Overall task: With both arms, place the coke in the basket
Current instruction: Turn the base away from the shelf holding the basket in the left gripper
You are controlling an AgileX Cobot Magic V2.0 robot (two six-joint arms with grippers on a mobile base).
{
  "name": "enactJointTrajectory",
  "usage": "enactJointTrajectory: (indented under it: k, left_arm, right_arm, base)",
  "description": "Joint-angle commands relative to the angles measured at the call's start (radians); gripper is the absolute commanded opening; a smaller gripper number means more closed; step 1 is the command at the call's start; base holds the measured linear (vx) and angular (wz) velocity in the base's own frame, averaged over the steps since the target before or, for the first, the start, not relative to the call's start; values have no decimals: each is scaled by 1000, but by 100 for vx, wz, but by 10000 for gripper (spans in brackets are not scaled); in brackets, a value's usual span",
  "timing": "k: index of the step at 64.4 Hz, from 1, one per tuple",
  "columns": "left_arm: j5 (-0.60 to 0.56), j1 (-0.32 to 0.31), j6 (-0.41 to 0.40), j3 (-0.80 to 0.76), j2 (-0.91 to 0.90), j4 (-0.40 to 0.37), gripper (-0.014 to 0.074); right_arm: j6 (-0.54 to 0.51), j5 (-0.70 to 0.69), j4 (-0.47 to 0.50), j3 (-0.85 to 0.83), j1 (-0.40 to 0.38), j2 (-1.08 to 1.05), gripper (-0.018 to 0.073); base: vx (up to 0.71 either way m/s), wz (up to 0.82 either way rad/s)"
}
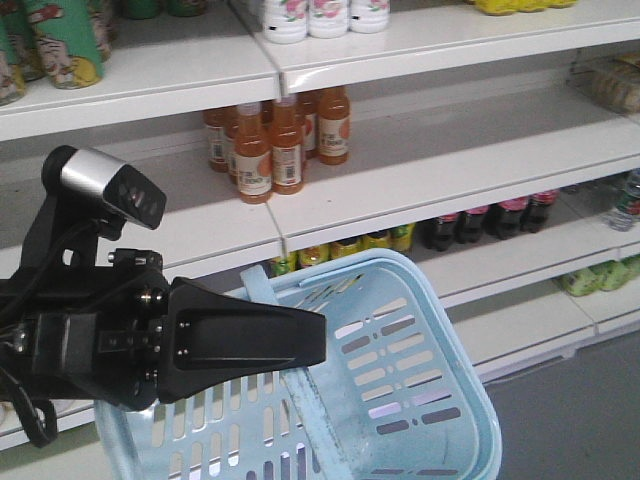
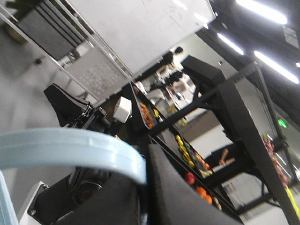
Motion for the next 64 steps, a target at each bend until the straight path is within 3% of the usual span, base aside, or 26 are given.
enactJointTrajectory:
  k: [1, 64]
  left_arm:
    - [-191, -5, 3, -25, -26, -85, -6]
    - [-191, -5, 3, -25, -26, -85, -6]
  right_arm:
    - [-4, -71, -7, 7, -6, -14, -5]
    - [-4, -71, -7, 7, -6, -14, -5]
  base:
    - [-4, -59]
    - [-6, -56]
